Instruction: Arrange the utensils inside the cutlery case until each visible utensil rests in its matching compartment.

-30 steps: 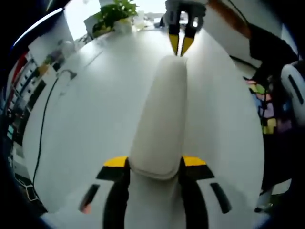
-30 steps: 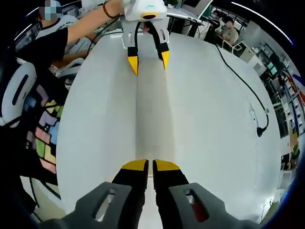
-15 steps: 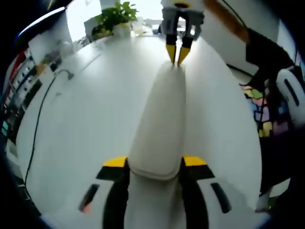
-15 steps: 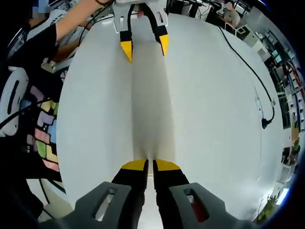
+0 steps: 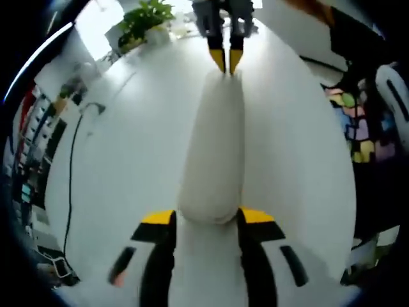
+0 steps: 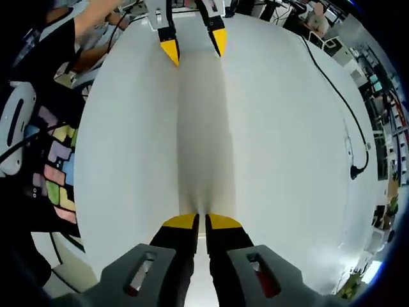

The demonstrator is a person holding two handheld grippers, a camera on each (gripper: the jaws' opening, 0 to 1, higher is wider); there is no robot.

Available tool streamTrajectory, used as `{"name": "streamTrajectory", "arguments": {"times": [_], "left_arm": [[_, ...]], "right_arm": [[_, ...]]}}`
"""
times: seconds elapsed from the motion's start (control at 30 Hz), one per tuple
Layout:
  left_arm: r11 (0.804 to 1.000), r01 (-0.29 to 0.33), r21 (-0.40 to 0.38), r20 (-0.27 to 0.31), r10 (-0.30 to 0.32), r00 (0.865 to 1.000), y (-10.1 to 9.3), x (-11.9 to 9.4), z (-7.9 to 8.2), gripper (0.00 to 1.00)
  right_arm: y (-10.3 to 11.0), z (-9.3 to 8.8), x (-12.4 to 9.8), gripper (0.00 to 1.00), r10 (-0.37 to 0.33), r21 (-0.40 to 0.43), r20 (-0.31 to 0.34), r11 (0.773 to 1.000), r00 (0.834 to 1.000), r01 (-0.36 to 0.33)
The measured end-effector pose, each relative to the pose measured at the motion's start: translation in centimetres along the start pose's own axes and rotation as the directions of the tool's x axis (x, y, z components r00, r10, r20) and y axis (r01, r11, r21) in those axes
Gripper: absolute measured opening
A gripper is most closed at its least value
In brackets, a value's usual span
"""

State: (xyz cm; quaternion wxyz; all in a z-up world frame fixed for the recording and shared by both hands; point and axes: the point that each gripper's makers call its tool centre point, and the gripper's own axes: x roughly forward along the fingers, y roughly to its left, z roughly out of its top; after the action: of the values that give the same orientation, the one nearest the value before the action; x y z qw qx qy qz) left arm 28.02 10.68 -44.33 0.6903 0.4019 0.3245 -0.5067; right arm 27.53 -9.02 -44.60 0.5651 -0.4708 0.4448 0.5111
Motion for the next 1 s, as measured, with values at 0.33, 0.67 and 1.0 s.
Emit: {"name": "streamTrajectory", "arguments": {"times": [0.33, 0.67, 1.0], "left_arm": [[1.0, 0.018, -0.007, -0.078, -0.018, 0.997, 0.7, -1.0, 1.8, 0.22], [0.998, 0.066, -0.009, -0.202, -0.067, 0.977, 0.3, -0.4, 0.9, 0.07], [0.995, 0.093, -0.038, -0.24, -0.1, 0.966, 0.6, -0.4, 0.7, 0.05]], "right_arm": [[-0.2, 0.0, -0.1, 0.04, 0.006, 0.003, -0.024, 1.0, 1.0, -0.006], [-0.4, 0.2, -0.2, 0.03, 0.017, 0.016, -0.016, 1.0, 1.0, -0.017], [-0.3, 0.1, -0.2, 0.03, 0.037, 0.001, -0.032, 0.999, 0.999, -0.037]]}}
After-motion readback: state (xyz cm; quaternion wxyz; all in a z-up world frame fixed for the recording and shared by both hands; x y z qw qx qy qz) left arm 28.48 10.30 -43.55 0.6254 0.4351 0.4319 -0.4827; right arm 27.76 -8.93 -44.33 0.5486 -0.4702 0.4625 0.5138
